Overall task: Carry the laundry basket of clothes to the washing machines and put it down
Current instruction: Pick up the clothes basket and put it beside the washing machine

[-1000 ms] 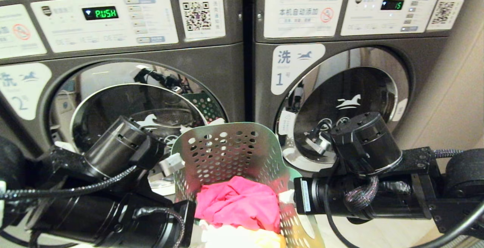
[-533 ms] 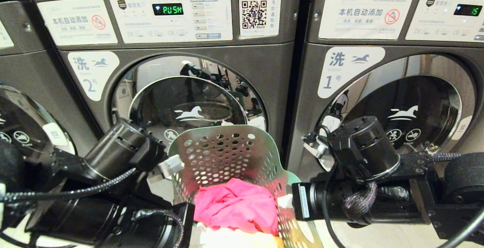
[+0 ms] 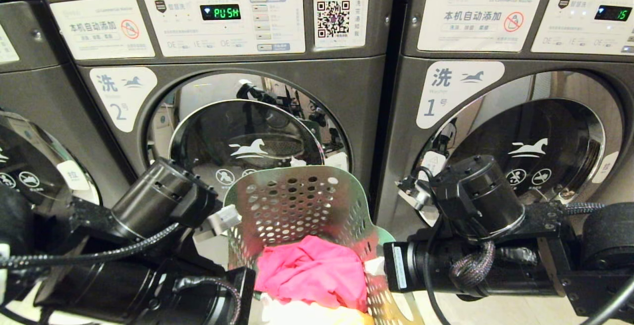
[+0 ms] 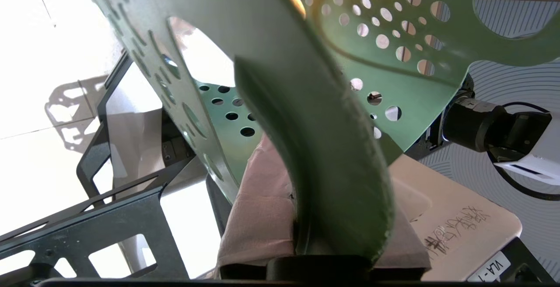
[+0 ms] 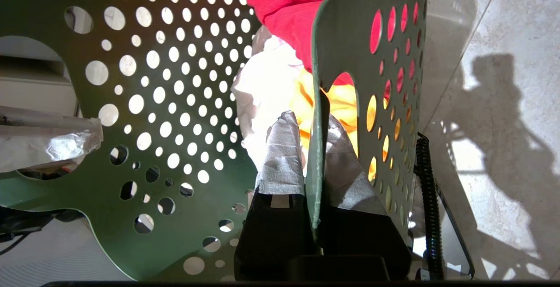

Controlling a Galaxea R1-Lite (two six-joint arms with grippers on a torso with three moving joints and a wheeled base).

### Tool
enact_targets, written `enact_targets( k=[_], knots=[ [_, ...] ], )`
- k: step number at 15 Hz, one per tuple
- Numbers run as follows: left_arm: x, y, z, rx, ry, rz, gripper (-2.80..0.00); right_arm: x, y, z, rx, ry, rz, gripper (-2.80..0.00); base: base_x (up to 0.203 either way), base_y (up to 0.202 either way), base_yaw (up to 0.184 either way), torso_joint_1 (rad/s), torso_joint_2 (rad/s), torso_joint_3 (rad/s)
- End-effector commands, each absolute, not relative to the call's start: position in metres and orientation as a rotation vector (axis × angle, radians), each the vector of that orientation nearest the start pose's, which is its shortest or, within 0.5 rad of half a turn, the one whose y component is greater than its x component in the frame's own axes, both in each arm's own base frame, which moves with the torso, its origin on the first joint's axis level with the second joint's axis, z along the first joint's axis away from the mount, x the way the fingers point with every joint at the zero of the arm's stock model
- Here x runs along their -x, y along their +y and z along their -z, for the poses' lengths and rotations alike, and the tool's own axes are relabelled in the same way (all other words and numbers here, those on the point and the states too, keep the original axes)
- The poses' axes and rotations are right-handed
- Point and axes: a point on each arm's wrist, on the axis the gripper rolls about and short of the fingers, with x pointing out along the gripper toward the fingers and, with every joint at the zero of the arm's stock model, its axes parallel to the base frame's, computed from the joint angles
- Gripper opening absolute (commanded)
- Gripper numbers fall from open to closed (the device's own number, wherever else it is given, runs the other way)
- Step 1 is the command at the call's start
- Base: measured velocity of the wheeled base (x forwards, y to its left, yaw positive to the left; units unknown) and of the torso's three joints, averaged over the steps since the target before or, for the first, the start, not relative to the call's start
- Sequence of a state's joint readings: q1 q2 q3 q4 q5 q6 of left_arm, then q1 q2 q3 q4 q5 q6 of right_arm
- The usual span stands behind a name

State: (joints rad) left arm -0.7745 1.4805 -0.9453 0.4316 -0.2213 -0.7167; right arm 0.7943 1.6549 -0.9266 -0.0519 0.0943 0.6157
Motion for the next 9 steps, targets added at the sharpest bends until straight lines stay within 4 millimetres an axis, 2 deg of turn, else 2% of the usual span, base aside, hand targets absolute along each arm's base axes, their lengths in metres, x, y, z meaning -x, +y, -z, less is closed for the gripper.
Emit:
enact_targets(
  k=[1,3,7,9],
  knots=[
    [-0.1543,-0.1579,-0.1887,0.333,1.239,0.511,-2.80,-0.1987,0.2054,-0.1740,-0.318,0.890,-0.614,-2.80,0.000,0.000,0.000,0.000,0.00,0.000],
    [-0.1534,-0.1572,-0.1862,0.330,1.243,0.512,-2.80,-0.1987,0.2054,-0.1740,-0.318,0.890,-0.614,-2.80,-0.060,0.000,0.000,0.006,0.00,0.001],
    [-0.1521,-0.1559,-0.1832,0.325,1.253,0.505,-2.80,-0.1991,0.2058,-0.1726,-0.316,0.895,-0.613,-2.80,-0.194,0.000,0.002,0.000,0.00,0.005],
    [-0.1523,-0.1560,-0.1829,0.324,1.254,0.504,-2.80,-0.1996,0.2057,-0.1726,-0.317,0.894,-0.611,-2.80,-0.123,0.000,0.002,-0.004,0.00,0.007]
  ],
)
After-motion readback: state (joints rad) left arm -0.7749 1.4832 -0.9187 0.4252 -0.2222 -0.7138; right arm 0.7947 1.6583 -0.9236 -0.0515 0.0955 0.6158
